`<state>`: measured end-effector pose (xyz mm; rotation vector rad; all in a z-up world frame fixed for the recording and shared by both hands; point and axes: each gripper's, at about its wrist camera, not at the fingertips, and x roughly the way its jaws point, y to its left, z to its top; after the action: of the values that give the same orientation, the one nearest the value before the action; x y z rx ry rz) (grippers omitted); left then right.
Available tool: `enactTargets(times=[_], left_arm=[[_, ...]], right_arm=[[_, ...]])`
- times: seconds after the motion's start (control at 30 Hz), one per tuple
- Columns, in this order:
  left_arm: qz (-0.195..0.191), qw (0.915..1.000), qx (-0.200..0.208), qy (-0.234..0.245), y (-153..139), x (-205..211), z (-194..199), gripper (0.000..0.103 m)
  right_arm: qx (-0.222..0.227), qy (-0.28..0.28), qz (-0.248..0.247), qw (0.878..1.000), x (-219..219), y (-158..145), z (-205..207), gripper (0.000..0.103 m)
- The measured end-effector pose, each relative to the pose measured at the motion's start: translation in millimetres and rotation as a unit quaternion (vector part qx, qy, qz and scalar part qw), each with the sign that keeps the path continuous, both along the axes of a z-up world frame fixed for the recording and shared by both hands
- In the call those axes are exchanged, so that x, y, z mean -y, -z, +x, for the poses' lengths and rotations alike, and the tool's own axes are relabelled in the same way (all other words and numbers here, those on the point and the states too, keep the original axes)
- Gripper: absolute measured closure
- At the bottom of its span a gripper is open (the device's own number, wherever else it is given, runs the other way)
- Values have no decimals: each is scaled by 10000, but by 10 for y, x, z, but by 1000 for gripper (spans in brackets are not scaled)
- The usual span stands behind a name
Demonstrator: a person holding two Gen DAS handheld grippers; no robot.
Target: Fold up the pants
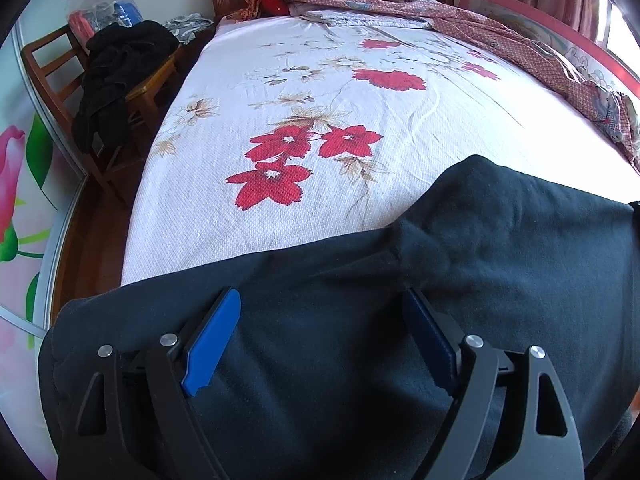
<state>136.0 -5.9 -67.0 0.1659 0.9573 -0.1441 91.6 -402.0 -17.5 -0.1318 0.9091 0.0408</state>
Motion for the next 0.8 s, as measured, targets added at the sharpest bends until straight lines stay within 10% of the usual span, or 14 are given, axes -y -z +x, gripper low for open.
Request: enactTargets(times=[0.2, 0.3, 0.4, 0.47, 0.63, 0.8], left_arm=[[-37, 10000, -59, -12, -1, -14, 49, 19], [-14, 9999, -94, 83, -11, -21, 49, 19], [240, 9995, -73, 197, -76, -33, 5, 19], [419, 9989, 42, 195, -144, -67, -76, 13], [724, 9949, 318, 619, -287, 19, -426, 10], [672, 9946, 162, 774, -261, 153, -509, 10]], right_arm=[[-419, -14, 15, 9991, 2, 445, 277, 88], [-15, 514, 403, 9979, 138, 272, 110, 50], [556, 1509, 1331, 9780, 610, -51, -405, 40], [689, 2608, 1560, 9502, 1128, -72, -830, 39], [273, 5324, 2122, 8190, 2383, 399, -1940, 39], [407, 5257, 3241, 7854, 2559, 802, -2118, 39]])
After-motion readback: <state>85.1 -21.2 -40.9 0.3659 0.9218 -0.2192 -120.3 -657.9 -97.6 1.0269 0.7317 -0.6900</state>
